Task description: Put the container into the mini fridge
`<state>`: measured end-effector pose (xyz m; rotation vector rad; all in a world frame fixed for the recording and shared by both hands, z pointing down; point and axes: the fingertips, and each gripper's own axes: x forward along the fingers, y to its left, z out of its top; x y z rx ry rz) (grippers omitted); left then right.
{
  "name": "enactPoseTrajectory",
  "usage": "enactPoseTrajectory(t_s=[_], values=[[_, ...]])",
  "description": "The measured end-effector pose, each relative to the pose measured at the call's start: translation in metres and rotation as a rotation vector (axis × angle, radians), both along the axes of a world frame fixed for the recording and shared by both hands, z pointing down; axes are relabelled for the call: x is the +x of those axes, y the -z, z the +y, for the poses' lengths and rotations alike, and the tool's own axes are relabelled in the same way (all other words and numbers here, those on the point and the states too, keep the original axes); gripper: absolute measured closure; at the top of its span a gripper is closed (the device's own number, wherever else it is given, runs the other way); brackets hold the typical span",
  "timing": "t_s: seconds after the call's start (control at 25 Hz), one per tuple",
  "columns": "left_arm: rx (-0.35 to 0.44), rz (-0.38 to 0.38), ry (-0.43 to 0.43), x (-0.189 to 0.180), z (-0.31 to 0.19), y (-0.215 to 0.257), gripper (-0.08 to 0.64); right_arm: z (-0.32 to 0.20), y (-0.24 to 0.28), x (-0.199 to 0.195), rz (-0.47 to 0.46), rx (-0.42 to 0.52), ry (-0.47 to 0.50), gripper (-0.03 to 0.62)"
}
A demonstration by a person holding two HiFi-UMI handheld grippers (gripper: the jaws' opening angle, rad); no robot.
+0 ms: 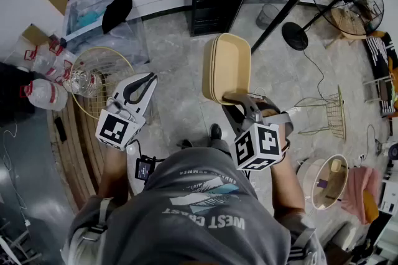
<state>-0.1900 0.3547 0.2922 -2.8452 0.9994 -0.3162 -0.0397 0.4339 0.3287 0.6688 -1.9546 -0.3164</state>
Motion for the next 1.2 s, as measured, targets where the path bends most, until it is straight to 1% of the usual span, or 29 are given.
enactPoseTrajectory(t_s=[0.32, 0.4, 0.56, 0.8, 0.88, 1.0, 1.08, 1.2], values=[[0.013, -0.007, -0.023, -0.007, -0.002, -0.003, 0.525, -0.004, -0.001, -0.005, 0.004, -0.003, -0.011, 0.546], [-0.001, -0.012, -0.029, -0.005, -0.005, -0.005, 0.523, -0.008, -0.002, -0.006, 0.007, -0.005, -0.014, 0.546], [-0.025, -0.012, -0.035, 0.004, -0.013, -0.009, 0.525, -0.017, -0.006, 0.000, 0.013, -0.008, -0.010, 0.545], [-0.016, -0.035, -0.038, 0.024, -0.032, -0.014, 0.524, -0.042, -0.013, 0.018, -0.002, -0.009, 0.004, 0.541], [-0.010, -0.046, -0.025, 0.029, -0.041, -0.015, 0.525, -0.053, -0.015, 0.026, -0.014, -0.012, 0.013, 0.541], [-0.024, -0.040, 0.010, 0.039, -0.059, -0.014, 0.523, -0.074, -0.018, 0.038, -0.024, -0.022, 0.035, 0.541], [-0.020, -0.048, 0.022, 0.049, -0.072, -0.014, 0.523, -0.090, -0.019, 0.048, -0.030, -0.023, 0.047, 0.541], [-0.029, -0.038, 0.056, 0.067, -0.093, -0.011, 0.523, -0.116, -0.019, 0.065, -0.040, -0.027, 0.068, 0.542]])
